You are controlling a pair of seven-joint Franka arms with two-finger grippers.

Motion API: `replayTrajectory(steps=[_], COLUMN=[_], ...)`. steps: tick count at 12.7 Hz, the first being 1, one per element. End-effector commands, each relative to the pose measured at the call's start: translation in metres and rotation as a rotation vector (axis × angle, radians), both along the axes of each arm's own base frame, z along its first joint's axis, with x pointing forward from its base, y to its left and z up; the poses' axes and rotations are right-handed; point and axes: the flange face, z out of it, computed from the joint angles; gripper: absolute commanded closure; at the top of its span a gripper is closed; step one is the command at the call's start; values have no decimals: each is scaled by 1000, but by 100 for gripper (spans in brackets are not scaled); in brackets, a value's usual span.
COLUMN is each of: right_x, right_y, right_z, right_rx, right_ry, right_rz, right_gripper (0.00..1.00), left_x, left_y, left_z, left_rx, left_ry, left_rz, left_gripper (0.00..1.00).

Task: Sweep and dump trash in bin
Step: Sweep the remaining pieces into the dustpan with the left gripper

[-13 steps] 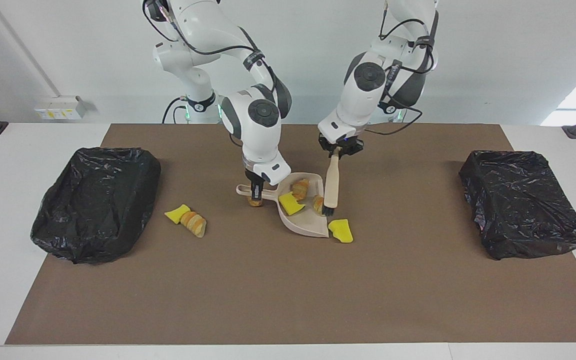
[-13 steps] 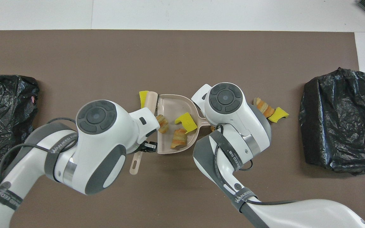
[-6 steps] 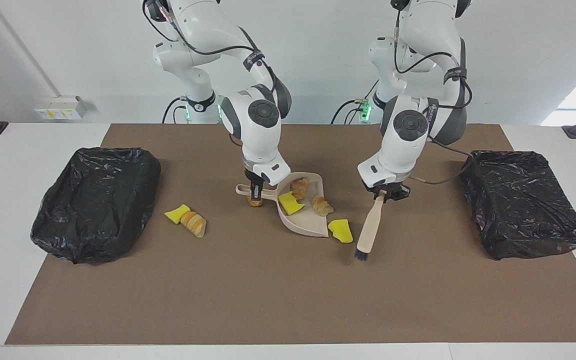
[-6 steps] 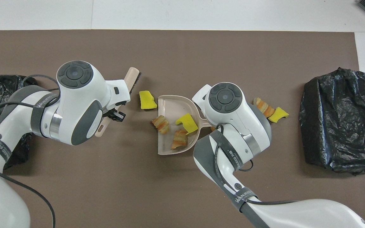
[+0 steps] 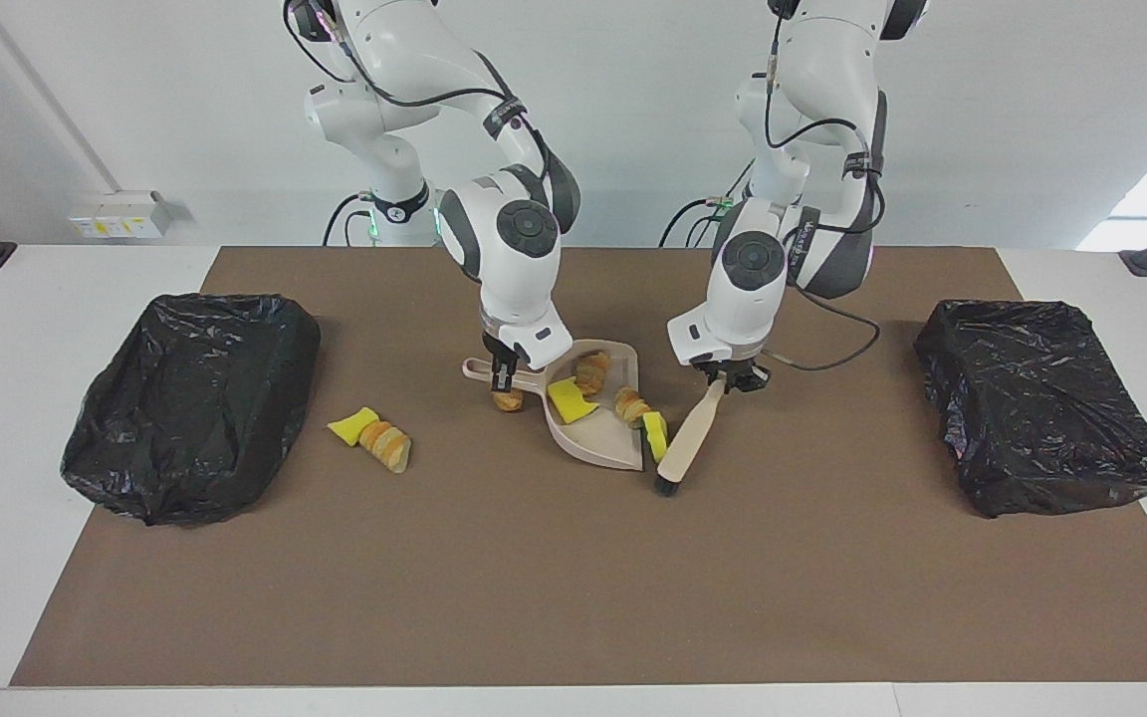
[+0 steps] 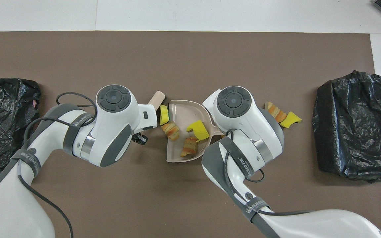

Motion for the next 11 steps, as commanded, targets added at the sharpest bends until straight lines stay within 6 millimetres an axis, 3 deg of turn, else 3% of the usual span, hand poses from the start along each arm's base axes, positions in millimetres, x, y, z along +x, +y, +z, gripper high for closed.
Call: replayTrajectory(steps=[1, 5, 8, 11], right_x=[-3, -2, -1, 0], right_y=[-3, -6, -8, -8], right_z=[1, -14, -15, -14], right_rx=[-24, 33, 35, 36], right_ry=[-18, -61, -62, -63], right_rz=[-11, -14, -8, -8], right_gripper=[100, 100, 100, 100], left_x=[-49, -96, -77, -38], left_y=[-19, -60, -60, -32], left_z=[12, 32, 53, 92], left_rx=[22, -22, -62, -91], left_ry=[52, 167, 133, 59], left_rz=[-4, 73, 270, 496], left_gripper=[100, 100, 100, 100])
